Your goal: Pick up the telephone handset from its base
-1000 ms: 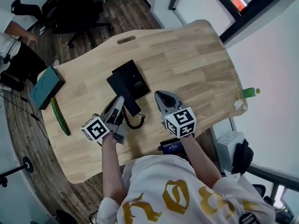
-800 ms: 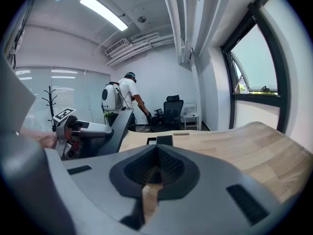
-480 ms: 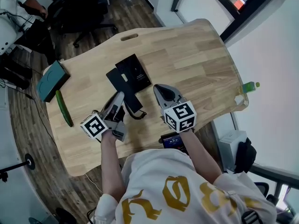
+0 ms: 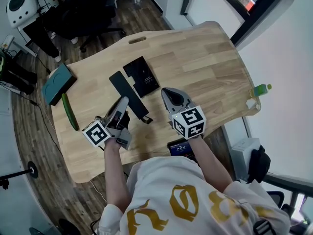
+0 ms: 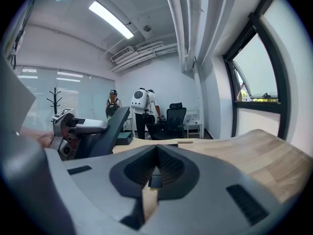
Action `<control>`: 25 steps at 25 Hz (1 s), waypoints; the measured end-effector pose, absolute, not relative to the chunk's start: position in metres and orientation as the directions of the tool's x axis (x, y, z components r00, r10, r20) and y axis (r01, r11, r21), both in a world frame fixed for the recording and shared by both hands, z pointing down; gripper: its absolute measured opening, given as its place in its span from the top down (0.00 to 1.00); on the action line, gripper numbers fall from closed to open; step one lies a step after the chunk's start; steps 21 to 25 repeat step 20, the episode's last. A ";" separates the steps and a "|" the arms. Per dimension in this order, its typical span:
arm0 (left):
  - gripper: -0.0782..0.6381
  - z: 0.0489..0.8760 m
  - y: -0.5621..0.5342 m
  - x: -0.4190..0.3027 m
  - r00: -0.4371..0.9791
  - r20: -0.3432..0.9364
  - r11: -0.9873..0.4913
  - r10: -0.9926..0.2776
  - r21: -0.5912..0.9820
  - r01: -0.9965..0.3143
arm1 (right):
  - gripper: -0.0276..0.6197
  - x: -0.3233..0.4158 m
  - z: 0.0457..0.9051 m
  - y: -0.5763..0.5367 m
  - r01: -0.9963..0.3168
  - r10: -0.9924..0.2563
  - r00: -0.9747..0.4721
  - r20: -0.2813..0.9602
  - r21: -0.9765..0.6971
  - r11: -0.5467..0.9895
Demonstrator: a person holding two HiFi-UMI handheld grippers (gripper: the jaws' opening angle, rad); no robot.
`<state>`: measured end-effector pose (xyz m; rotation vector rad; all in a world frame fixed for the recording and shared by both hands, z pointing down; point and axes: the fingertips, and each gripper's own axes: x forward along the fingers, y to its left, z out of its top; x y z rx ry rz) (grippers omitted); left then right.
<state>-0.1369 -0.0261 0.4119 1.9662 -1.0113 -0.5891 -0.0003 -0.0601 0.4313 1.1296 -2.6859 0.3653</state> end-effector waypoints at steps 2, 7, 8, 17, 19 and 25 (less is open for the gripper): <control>0.79 0.410 -0.023 -0.135 0.571 -0.037 -0.338 -0.820 0.836 -0.432 | 0.95 0.000 0.431 -0.058 -0.723 -0.673 -0.685 0.279 -0.146 0.675; 0.79 0.408 -0.022 -0.132 0.580 -0.046 -0.354 -0.813 0.830 -0.431 | 0.95 0.003 0.429 -0.055 -0.725 -0.677 -0.682 0.276 -0.138 0.675; 0.79 0.408 -0.022 -0.131 0.581 -0.045 -0.354 -0.813 0.830 -0.431 | 0.95 0.004 0.429 -0.054 -0.726 -0.678 -0.682 0.276 -0.138 0.674; 0.79 0.413 -0.019 -0.131 0.587 -0.037 -0.350 -0.809 0.832 -0.430 | 0.95 0.004 0.427 -0.052 -0.719 -0.674 -0.689 0.267 -0.138 0.681; 0.79 0.412 -0.018 -0.131 0.582 -0.045 -0.344 -0.812 0.843 -0.414 | 0.95 0.002 0.427 -0.052 -0.718 -0.672 -0.690 0.269 -0.135 0.683; 0.79 0.412 -0.018 -0.132 0.578 -0.049 -0.337 -0.815 0.850 -0.404 | 0.95 0.002 0.428 -0.051 -0.718 -0.672 -0.689 0.271 -0.133 0.683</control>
